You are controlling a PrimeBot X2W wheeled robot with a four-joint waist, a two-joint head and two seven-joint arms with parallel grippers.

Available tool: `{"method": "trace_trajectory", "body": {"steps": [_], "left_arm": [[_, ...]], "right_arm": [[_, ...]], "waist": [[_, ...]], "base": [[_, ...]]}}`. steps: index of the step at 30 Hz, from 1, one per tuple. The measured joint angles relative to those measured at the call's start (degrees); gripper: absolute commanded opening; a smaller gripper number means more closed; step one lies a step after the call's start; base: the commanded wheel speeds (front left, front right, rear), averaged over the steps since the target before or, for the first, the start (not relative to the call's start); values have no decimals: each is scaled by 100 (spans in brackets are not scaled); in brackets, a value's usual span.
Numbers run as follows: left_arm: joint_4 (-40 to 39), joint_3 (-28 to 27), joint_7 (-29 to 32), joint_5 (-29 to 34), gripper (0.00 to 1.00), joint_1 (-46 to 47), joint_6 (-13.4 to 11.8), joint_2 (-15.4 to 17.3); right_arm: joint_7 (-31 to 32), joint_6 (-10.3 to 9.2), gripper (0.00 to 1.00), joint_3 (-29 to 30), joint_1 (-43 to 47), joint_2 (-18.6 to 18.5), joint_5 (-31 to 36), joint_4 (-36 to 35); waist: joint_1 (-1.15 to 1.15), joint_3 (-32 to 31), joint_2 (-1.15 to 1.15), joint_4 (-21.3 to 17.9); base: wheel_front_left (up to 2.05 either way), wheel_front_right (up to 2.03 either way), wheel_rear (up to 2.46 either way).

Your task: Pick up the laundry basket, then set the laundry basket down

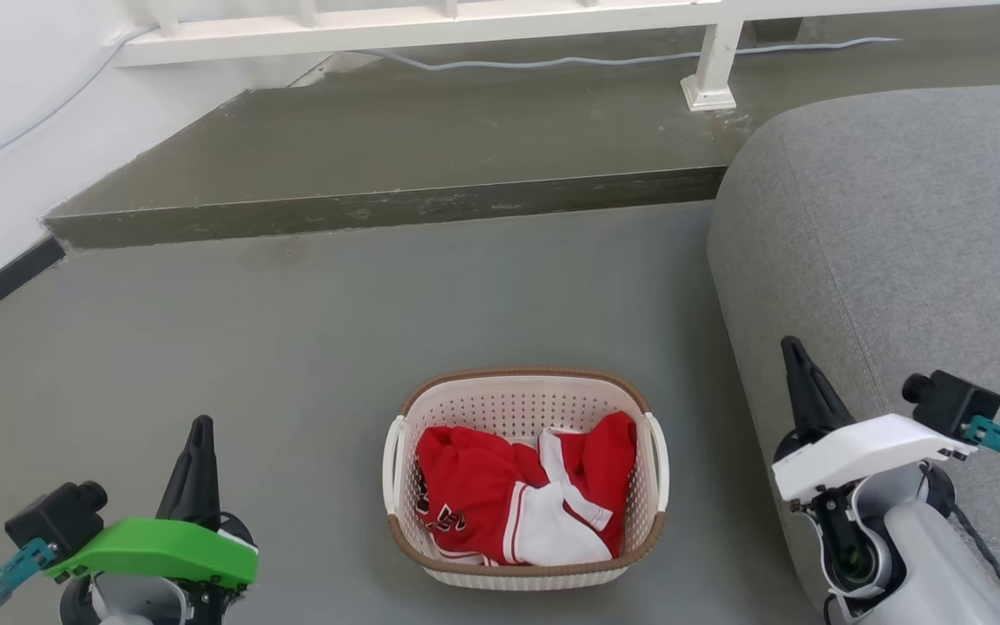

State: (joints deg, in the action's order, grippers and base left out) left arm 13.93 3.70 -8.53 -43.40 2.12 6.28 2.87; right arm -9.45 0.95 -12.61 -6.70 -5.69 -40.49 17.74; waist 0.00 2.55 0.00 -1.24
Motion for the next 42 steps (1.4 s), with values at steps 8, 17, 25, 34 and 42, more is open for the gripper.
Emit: {"method": "trace_trajectory", "body": {"steps": [8,17,25,34,42], "left_arm": [[14,-75,148,-483,0,3,1,-5],[36,-172,302,-998,0,8,1,-12],[45,-243,455,-1432,0,13,3,-16],[60,-345,605,-1978,0,18,10,-20],[77,-409,759,-2429,0,21,25,-24]], "right_arm": [[154,54,0,181,15,21,-521,-16],[304,108,0,385,17,33,-1069,-35],[461,160,0,565,20,45,-1585,-43],[616,229,0,769,25,76,-2136,-49],[750,302,0,950,39,108,-2649,-60]], "waist": [[0,-23,0,13],[0,-49,0,26],[0,-72,0,38],[0,-98,0,51],[0,-121,0,64]], "base": [[0,0,0],[0,0,0],[0,0,0],[0,0,0],[0,0,0]]}}
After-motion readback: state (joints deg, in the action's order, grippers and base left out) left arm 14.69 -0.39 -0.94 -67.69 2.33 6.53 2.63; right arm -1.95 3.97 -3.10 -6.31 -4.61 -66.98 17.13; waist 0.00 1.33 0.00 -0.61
